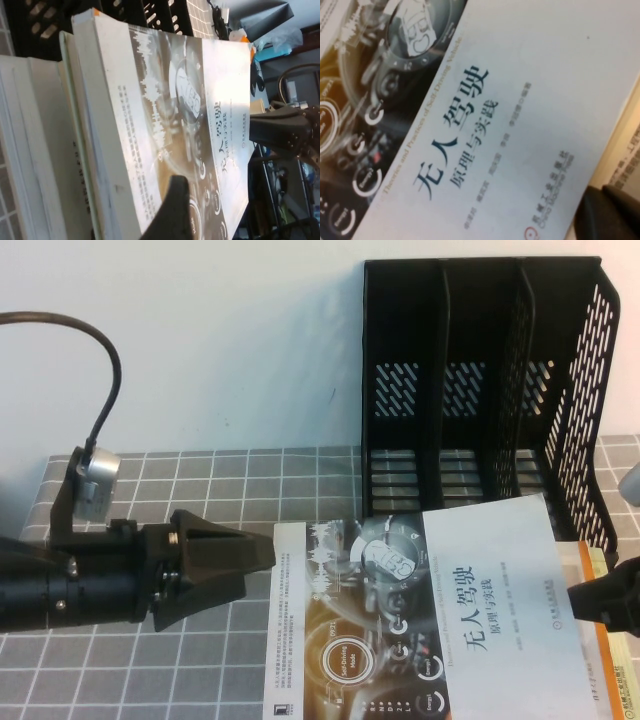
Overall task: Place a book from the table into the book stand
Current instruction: Push book with right arm
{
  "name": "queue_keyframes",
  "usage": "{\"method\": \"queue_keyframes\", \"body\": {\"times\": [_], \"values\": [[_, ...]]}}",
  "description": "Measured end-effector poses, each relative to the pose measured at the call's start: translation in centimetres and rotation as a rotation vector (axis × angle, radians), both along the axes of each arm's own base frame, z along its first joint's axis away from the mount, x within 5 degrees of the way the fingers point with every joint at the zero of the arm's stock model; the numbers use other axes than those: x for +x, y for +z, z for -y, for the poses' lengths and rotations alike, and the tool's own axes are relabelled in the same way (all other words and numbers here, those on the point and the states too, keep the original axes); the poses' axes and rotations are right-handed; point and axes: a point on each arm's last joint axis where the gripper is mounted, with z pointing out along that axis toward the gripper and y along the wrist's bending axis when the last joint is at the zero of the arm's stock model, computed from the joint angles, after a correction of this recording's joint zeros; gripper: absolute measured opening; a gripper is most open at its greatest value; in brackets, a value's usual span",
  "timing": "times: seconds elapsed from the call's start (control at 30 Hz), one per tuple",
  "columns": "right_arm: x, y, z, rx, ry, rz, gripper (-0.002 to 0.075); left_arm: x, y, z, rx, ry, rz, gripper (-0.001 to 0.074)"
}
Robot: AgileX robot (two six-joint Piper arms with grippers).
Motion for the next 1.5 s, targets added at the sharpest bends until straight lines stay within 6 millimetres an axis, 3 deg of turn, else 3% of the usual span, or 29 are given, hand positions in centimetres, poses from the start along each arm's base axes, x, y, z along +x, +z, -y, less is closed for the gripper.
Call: {"method": "queue_keyframes", "body": {"times": [0.33, 0.67, 0.87, 1.07, 1.5], "values": [[-0.5, -0.7, 0.8, -0.117, -0.028, -0.090, -0.0003, 0.7, -1.0, -0.7, 0.090, 0.110, -0.063, 0.0634], [-0.7, -0.4, 0.3, -0.057, -0.009, -0.119, -0.0003, 1.7, -3.3, -0.7, 0.099, 0.116, -0.182, 0.0635], [-0.7, -0.2, 0.1, -0.017, -0.015, -0.123, -0.0003, 2.2, -4.5, -0.3, 0.020, 0.051, -0.222, 0.0635], [-0.6, 0.0, -0.2, 0.018, -0.016, -0.115, -0.0003, 2.8, -4.7, 0.1, -0.102, 0.029, -0.198, 0.0635], [-0.7, 0.0, -0.3, 0.030, -0.012, -0.122, -0.0003, 2.7, -5.2, -0.6, -0.051, -0.006, -0.157, 0.0635]]}}
